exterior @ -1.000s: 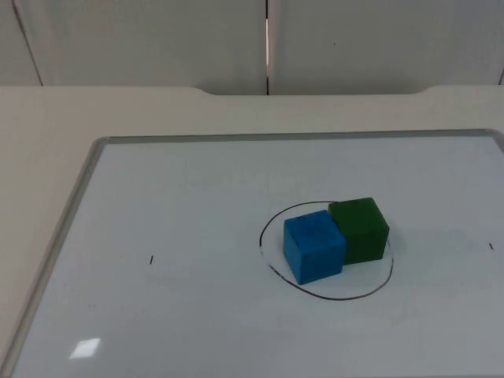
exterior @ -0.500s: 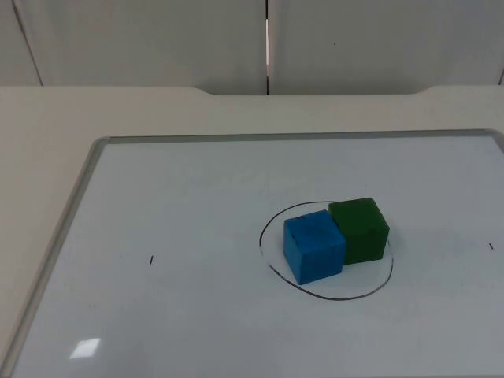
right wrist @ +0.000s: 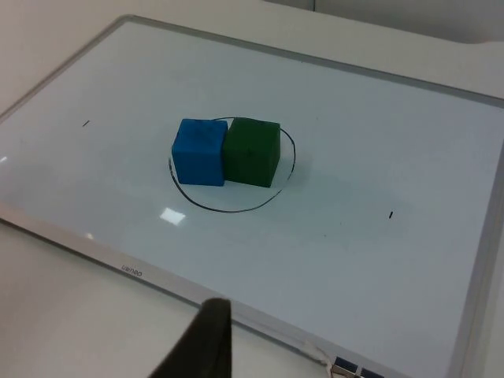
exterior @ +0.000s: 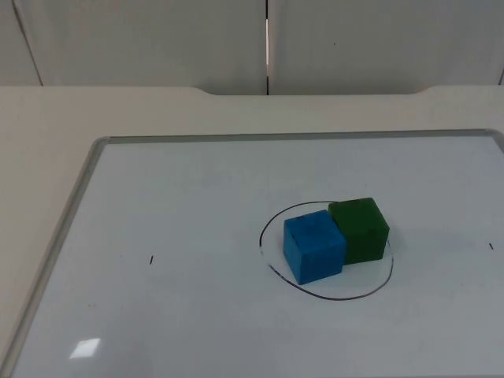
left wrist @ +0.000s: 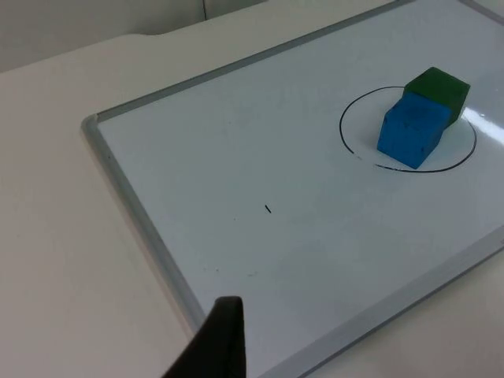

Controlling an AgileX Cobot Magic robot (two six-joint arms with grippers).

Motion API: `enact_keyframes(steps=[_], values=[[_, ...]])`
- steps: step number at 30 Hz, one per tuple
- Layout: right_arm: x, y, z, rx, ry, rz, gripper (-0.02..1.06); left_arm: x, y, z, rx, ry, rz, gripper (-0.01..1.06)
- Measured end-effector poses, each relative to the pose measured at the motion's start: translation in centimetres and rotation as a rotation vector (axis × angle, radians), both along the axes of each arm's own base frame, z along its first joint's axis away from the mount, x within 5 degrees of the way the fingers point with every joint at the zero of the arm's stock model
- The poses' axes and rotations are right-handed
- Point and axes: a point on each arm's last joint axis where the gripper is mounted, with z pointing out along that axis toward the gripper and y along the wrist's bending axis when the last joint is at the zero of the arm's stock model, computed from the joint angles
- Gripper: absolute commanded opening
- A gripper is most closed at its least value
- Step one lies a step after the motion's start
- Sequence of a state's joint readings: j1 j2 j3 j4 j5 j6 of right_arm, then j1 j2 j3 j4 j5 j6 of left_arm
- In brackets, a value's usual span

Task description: Push the two cubes into the marked area.

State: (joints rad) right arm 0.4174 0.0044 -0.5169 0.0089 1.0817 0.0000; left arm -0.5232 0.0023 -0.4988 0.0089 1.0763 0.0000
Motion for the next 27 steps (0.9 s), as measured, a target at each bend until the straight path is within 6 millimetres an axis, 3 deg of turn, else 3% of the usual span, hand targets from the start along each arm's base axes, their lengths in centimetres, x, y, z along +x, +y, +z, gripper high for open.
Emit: enact_keyframes(steps=[27], values=[[0.00, 0.00, 0.00, 0.000, 0.000, 0.000, 1.05, 0.00, 0.00, 0.00, 0.000, 0.000, 0.000, 1.05]])
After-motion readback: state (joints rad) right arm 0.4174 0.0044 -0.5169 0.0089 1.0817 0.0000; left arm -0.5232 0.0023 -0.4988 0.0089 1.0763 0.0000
